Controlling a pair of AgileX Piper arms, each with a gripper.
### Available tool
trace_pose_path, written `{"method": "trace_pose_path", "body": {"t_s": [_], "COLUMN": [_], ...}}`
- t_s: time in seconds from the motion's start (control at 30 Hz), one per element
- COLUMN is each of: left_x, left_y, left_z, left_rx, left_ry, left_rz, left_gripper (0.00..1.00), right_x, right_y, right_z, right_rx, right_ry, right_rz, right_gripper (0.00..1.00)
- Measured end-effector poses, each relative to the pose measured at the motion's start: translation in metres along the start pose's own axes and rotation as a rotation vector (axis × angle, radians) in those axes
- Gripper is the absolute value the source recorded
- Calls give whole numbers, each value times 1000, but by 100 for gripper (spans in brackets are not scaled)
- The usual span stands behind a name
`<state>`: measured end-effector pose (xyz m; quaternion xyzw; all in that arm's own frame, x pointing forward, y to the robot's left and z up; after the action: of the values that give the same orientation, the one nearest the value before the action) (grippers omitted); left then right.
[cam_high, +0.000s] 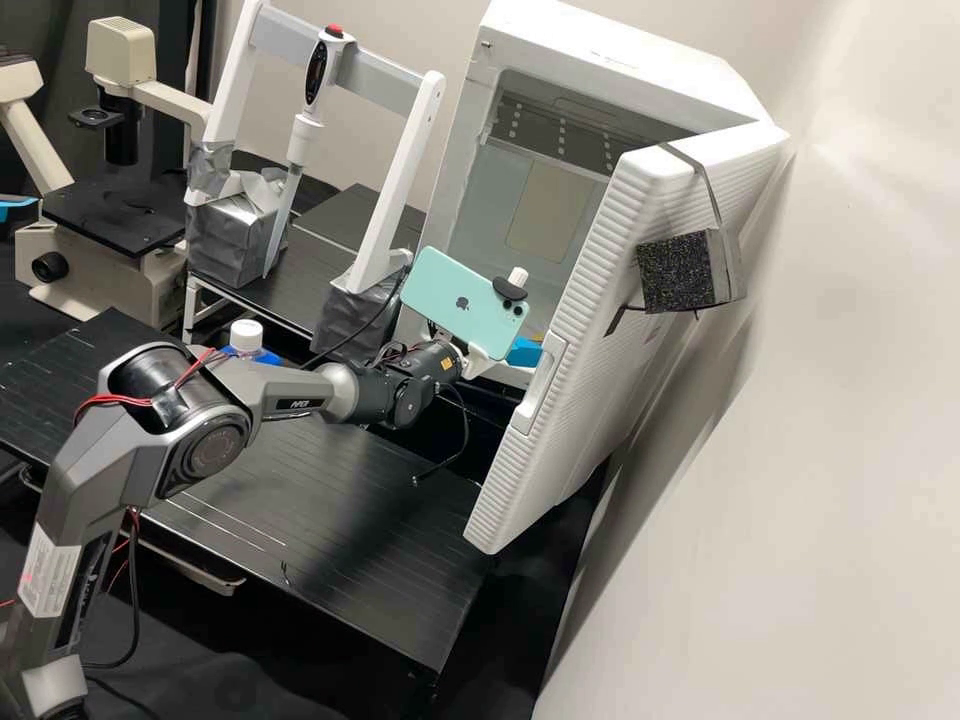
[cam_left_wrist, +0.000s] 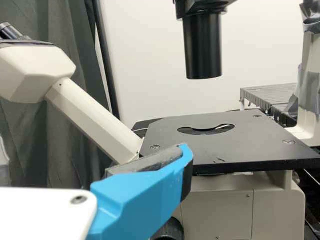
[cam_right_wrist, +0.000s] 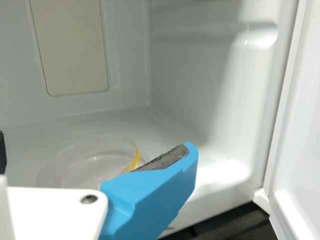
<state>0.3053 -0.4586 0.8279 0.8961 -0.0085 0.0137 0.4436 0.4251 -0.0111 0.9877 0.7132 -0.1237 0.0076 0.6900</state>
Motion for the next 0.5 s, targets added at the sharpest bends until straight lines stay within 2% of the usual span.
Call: {"method": "trace_pose_path", "body": {"t_s": [0.2,0.37,0.5], "left_x": [0,0,0], "left_y": [0,0,0], "left_z": [0,0,0], "left_rx": [0,0,0], "left_ry": [0,0,0], "left_rz": [0,0,0], "left_gripper": [100,100,100], "right_x": [-1,-4,-6], "right_y": [-5,-12,-20], "right_z": [1,8,8], "right_rx": [1,-15,0], "right_ry": [-7,-16,-26], "right_rz": [-5,-19,-33], "right_gripper": [100,100,100]}}
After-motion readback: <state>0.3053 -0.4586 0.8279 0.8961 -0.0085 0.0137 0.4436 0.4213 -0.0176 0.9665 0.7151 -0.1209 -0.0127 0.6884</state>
